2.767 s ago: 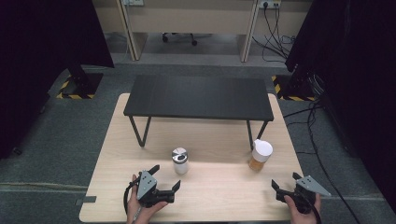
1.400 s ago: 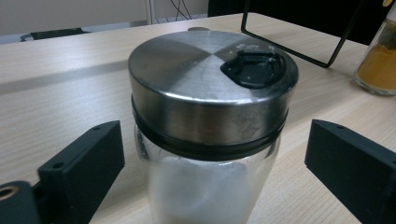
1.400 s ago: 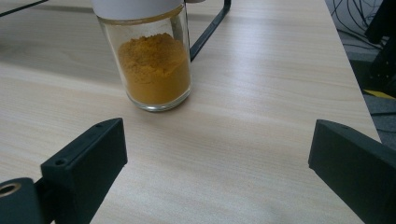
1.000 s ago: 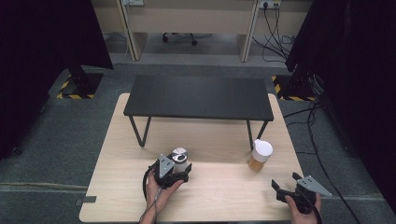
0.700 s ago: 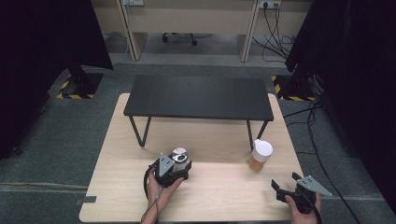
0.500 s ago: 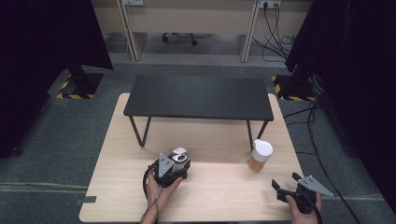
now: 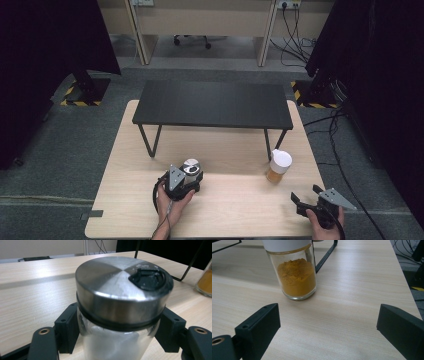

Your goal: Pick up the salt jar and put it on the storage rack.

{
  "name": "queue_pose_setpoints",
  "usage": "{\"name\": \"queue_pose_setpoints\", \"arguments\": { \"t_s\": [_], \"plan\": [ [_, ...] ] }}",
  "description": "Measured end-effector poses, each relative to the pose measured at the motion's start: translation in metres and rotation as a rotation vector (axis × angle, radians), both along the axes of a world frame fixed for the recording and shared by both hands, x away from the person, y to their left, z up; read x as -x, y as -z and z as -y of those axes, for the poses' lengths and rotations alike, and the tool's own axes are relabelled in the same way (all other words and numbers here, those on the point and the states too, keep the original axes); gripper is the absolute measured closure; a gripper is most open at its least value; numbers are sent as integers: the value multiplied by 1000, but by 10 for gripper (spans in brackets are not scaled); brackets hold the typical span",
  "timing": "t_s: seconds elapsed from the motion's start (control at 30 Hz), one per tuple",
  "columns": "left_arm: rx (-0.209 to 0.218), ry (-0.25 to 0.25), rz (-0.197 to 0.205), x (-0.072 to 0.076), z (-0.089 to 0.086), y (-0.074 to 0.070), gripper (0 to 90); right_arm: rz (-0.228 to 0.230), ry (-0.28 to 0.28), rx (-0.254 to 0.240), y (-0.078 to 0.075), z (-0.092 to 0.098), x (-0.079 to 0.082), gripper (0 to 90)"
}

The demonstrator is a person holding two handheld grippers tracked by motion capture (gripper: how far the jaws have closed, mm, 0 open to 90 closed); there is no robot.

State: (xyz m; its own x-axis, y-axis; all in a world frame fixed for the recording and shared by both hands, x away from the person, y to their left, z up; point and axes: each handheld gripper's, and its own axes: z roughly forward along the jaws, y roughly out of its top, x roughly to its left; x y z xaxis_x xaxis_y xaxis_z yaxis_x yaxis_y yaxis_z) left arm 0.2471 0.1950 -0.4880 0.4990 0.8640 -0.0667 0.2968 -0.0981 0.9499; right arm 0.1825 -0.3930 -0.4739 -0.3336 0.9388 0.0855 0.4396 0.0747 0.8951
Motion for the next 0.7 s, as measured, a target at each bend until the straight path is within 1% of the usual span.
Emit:
{"name": "queue_pose_setpoints", "arguments": {
  "t_s": [0.07, 0.1, 0.13, 0.17, 0.2, 0.23, 0.3, 0.33, 0.37, 0.43, 0.47, 0.5, 0.63, 0.7],
  "plan": [
    [5, 2, 8, 2, -1, -2, 303, -1, -1, 0, 0, 0, 0, 51],
    [4, 5, 15, 4, -3, -4, 304, -2, -1, -1, 0, 0, 0, 52],
    [-1, 9, 29, 8, -7, -10, 304, -2, 0, -3, 0, 0, 0, 52],
    [-1, 9, 29, 8, -7, -10, 304, -2, 0, -3, 0, 0, 0, 52],
    [0, 3, 44, 13, -10, -15, 304, 2, 2, -8, 1, 1, 1, 52],
    [0, 3, 44, 13, -10, -15, 305, 2, 2, -8, 1, 1, 1, 52],
    [6, -3, 56, 16, -15, -19, 305, 0, 3, -9, 0, 1, 0, 52],
    [-3, -12, 66, 20, -18, -25, 305, 0, 2, -7, 0, 1, 0, 52],
    [-3, -12, 66, 20, -18, -25, 305, 0, 2, -7, 0, 1, 0, 52],
    [-8, -20, 78, 24, -20, -31, 305, 3, 1, -1, 0, 0, 0, 52],
    [-3, -24, 87, 27, -23, -37, 305, 2, 2, 0, 0, 0, 0, 51],
    [-3, -24, 87, 27, -23, -37, 306, 0, 3, -2, 0, 0, 0, 52],
    [8, -20, 108, 31, -27, -52, 306, 1, 3, -1, 0, 0, 0, 52],
    [34, -15, 116, 32, -31, -57, 306, -2, 3, 4, 0, -1, 0, 51]
  ]
}}
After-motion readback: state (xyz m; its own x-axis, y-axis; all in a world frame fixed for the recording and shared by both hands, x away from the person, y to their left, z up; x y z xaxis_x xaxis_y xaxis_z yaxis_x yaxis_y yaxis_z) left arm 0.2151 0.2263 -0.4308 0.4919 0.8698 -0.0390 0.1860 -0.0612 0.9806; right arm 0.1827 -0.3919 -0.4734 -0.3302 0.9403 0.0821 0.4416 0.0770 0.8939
